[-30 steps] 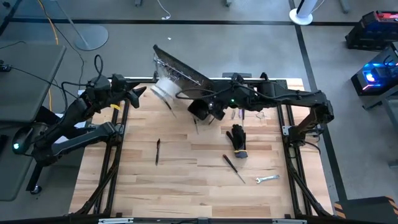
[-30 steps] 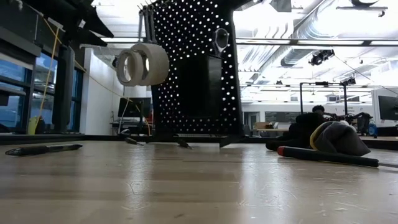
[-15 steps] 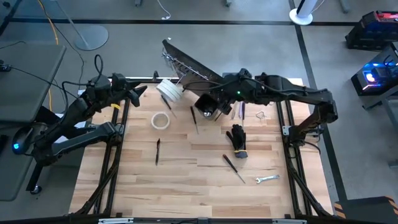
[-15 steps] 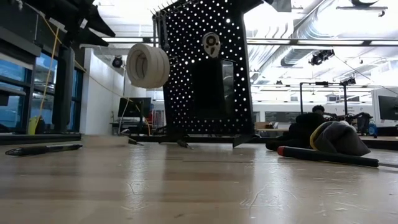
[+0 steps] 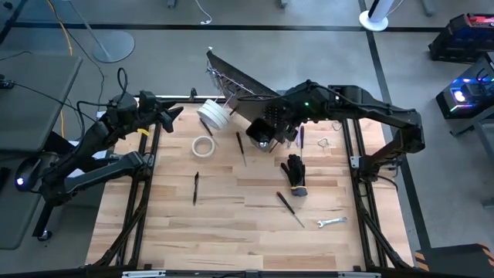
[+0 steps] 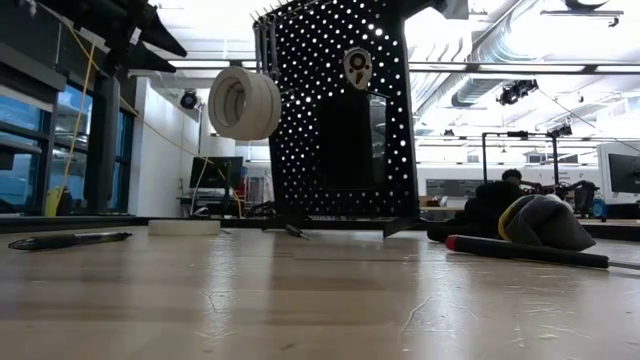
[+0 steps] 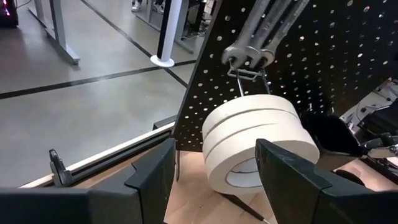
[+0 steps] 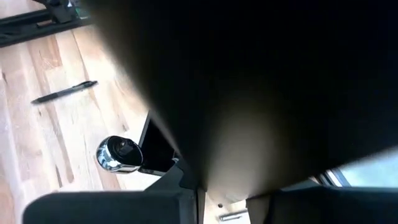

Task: Hang tools onto peg board
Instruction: Move the pegboard to the middle

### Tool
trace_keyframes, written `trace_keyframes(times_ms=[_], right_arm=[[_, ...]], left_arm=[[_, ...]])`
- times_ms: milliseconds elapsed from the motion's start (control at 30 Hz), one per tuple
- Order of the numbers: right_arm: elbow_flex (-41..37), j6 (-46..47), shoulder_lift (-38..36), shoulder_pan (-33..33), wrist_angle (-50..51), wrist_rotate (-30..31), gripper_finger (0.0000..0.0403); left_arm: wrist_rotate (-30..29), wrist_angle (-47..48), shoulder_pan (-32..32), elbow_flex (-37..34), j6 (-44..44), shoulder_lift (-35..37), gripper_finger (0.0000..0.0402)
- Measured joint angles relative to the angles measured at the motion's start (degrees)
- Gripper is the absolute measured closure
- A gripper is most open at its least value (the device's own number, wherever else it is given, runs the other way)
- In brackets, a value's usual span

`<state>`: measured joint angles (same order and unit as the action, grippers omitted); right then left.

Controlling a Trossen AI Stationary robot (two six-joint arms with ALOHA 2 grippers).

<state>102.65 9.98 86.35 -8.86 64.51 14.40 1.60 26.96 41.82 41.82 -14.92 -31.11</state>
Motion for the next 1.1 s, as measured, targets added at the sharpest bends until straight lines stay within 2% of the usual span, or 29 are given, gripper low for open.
trace_keyframes(times_ms=[100, 333, 467, 600, 800, 967, 1100], right_arm=[[-4.08, 0.12, -1.80, -0.26, -3.69, -0.25, 0.0345], [-19.35, 4.57, -10.43, -1.76, -15.74, -1.06, 0.0345], [-24.95, 6.61, -14.73, -3.32, -19.80, -3.35, 0.0345], [-26.32, 5.84, -16.53, -4.68, -20.19, -6.35, 0.0345], [-26.32, 2.43, -16.77, -6.27, -20.86, -14.34, 0.0344], [-26.48, 1.45, -16.77, -6.10, -21.79, -22.42, 0.0340], [-26.62, 1.57, -16.60, -4.93, -23.08, -25.66, 0.0339]], left_arm=[[-0.02, -0.21, 0.00, 0.00, -0.42, 0.00, 0.0187], [0.99, -0.27, 0.00, 0.02, -2.63, 0.04, 0.0187], [1.08, -0.37, 0.00, 0.02, -3.36, 0.04, 0.0187], [2.33, -2.37, 0.00, 0.02, -5.04, 0.04, 0.0187], [5.55, -5.91, 0.00, 0.06, -6.08, 0.04, 0.0187], [7.34, -7.02, 0.00, 0.07, -7.76, 0.04, 0.0187], [7.40, -7.64, 0.00, 0.07, -8.84, 0.05, 0.0187]])
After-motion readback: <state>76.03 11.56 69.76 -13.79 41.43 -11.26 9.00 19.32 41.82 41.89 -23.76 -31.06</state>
